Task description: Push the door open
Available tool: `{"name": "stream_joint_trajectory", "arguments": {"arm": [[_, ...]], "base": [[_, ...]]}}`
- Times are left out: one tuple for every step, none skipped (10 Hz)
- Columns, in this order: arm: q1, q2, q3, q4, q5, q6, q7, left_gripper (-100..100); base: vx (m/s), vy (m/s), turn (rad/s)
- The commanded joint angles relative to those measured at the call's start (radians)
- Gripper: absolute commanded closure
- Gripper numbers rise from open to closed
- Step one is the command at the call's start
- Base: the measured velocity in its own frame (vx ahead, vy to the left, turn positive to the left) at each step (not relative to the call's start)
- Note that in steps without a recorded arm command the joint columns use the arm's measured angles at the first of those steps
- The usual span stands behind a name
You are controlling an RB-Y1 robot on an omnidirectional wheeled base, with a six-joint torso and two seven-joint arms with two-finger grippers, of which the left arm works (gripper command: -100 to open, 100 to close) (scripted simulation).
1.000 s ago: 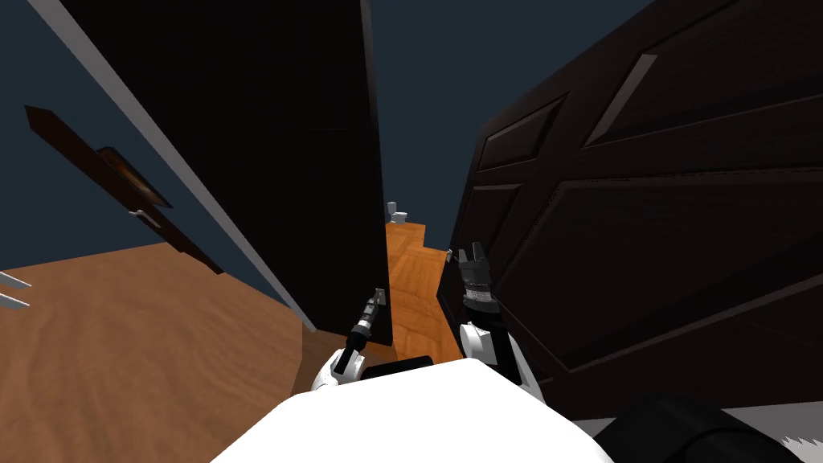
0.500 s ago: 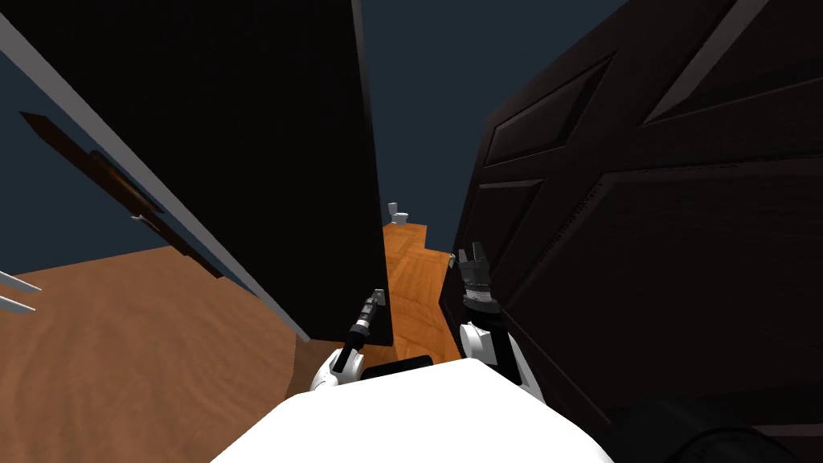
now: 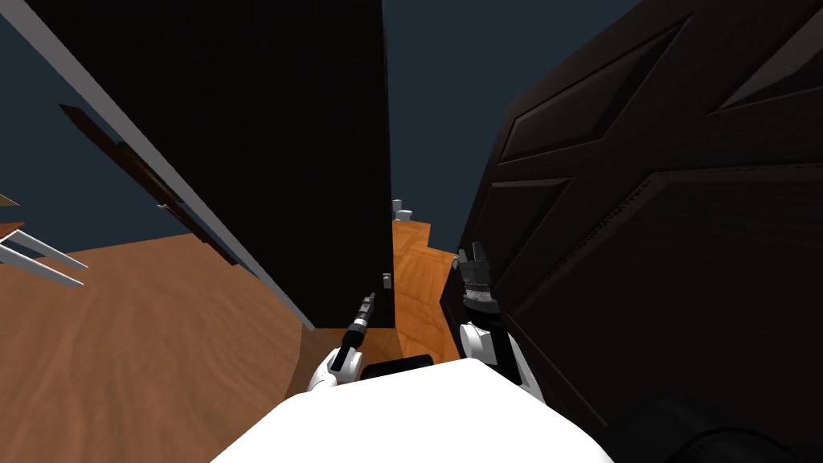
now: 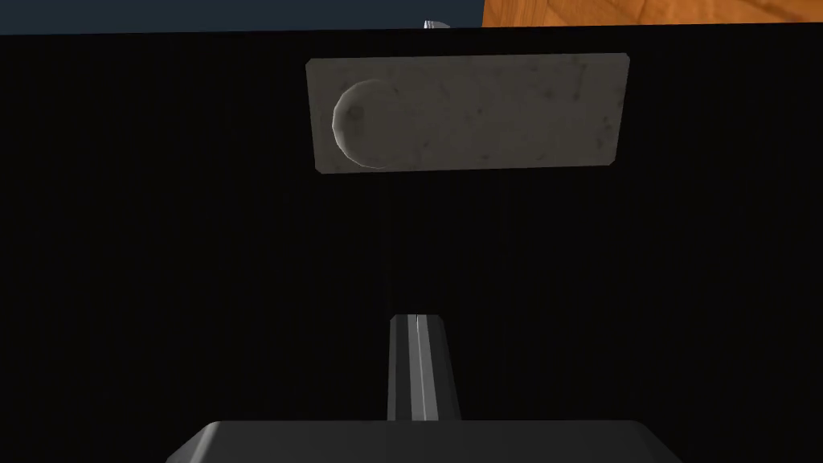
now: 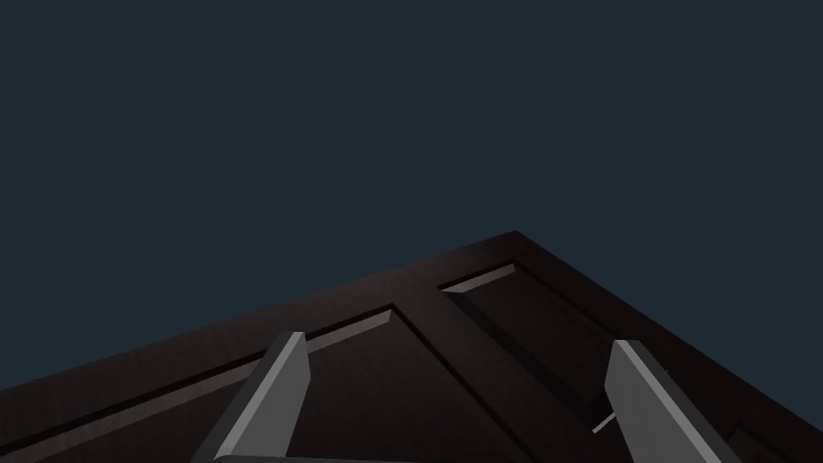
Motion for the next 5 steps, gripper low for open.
{"name": "stream_joint_trajectory", "arguments": {"arm": [[0.000, -0.008, 0.002, -0.003, 0.004, 0.004, 0.002, -100], [0.000, -0.018, 0.003, -0.006, 0.007, 0.008, 0.004, -100], [0.000, -0.029, 0.005, -0.008, 0.010, 0.012, 0.005, -100], [-0.008, -0.022, 0.005, 0.007, 0.009, 0.003, 0.004, -100], [-0.008, -0.014, 0.008, 0.010, 0.011, -0.001, 0.003, -100]], "base": [[-0.211, -0.043, 0.049], [-0.240, -0.053, 0.055], [-0.287, -0.078, 0.066], [-0.135, -0.038, 0.013], [0.091, -0.018, -0.029]]}}
